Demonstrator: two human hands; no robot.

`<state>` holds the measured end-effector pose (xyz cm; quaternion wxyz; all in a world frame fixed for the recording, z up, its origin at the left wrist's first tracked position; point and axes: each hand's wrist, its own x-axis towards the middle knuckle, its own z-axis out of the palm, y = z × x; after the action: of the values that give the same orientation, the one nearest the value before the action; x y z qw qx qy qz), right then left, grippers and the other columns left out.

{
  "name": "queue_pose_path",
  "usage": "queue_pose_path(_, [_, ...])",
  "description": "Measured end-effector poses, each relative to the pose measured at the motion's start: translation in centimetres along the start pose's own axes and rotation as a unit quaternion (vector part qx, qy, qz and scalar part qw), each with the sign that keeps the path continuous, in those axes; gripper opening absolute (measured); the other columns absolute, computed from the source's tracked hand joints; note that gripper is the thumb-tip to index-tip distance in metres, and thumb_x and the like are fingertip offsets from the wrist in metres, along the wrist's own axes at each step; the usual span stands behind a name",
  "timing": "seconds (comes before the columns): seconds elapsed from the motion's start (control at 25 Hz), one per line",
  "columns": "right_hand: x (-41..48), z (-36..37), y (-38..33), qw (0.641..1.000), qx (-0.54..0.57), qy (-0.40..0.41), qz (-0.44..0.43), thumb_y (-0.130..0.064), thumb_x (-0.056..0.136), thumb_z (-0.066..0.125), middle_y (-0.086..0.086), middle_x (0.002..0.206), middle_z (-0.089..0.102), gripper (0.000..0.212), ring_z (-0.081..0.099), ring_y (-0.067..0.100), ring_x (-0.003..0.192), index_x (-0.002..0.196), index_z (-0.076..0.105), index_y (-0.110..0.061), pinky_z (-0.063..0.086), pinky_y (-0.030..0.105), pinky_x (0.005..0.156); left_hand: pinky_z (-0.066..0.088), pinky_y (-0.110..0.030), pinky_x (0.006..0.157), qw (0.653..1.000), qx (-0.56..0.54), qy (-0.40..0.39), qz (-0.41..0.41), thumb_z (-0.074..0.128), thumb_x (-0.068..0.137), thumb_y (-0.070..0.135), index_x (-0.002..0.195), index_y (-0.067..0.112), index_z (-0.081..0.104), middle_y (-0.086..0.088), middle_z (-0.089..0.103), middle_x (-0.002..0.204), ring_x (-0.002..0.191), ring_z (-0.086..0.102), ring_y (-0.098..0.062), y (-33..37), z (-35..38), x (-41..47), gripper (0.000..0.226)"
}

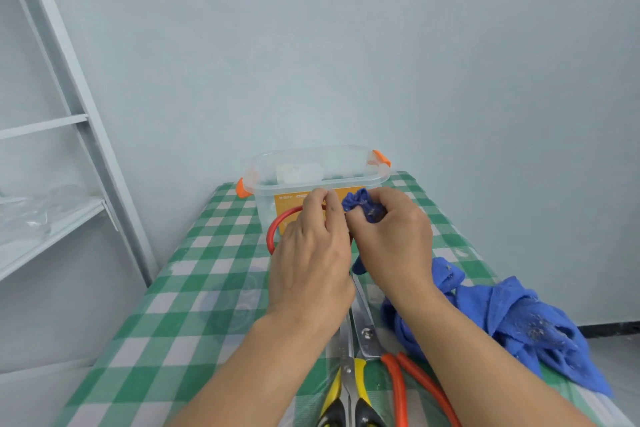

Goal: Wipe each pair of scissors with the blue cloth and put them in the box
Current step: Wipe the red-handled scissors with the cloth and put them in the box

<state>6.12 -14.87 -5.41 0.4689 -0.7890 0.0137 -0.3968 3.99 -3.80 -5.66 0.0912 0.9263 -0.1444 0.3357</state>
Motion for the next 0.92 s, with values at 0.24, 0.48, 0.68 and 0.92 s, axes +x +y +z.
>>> queue_pose_path(0.24, [1.5, -2.6, 0.5, 0.984, 0.139, 0.067, 0.095, -0.012, 0.091, 0.060, -0.014, 0.047, 0.049, 0.016, 0.051, 0.006, 0.037, 0.077, 0.055, -0.016, 0.038, 0.030, 0.055, 0.053, -0.029, 0.081, 0.999, -0.037, -0.015, -0.017, 0.084, 0.074, 0.015, 0.137, 0.009, 0.043, -0.004, 0.044, 0.132, 0.103, 0.061, -0.022, -0.7, -0.5, 0.6, 0.075])
queue_pose_path(0.48, [1.2, -2.5, 0.7, 0.975, 0.217, 0.017, 0.044, -0.007, 0.091, 0.060, -0.001, 0.066, 0.060, 0.015, 0.061, 0.019, 0.056, 0.082, 0.062, -0.019, 0.047, 0.030, 0.055, 0.037, -0.017, 0.077, 0.992, -0.116, -0.021, -0.048, 0.076, 0.080, 0.021, 0.133, 0.018, 0.040, 0.006, 0.035, 0.130, 0.111, 0.053, -0.014, -1.1, -0.5, 1.0, 0.065])
queue_pose_path(0.68, [1.7, -1.4, 2.1, 0.993, 0.116, 0.021, 0.017, -0.015, 0.089, 0.061, -0.009, 0.074, 0.064, 0.024, 0.065, 0.010, 0.069, 0.078, 0.065, -0.036, 0.049, 0.033, 0.071, 0.053, -0.030, 0.085, 0.981, -0.176, -0.051, -0.066, 0.075, 0.074, 0.016, 0.125, 0.021, 0.047, 0.011, 0.037, 0.123, 0.106, 0.061, -0.013, -1.4, -0.1, 0.6, 0.059])
queue_pose_path(0.92, [3.7, -2.4, 4.9, 0.970, 0.153, 0.089, 0.165, -0.016, 0.093, 0.061, -0.001, 0.067, 0.053, 0.015, 0.048, 0.017, 0.063, 0.084, 0.058, -0.005, 0.044, 0.036, 0.064, 0.051, -0.026, 0.090, 0.977, -0.200, -0.047, -0.060, 0.077, 0.076, 0.017, 0.133, 0.022, 0.046, 0.013, 0.037, 0.127, 0.114, 0.056, -0.008, -2.1, 0.1, 0.7, 0.065])
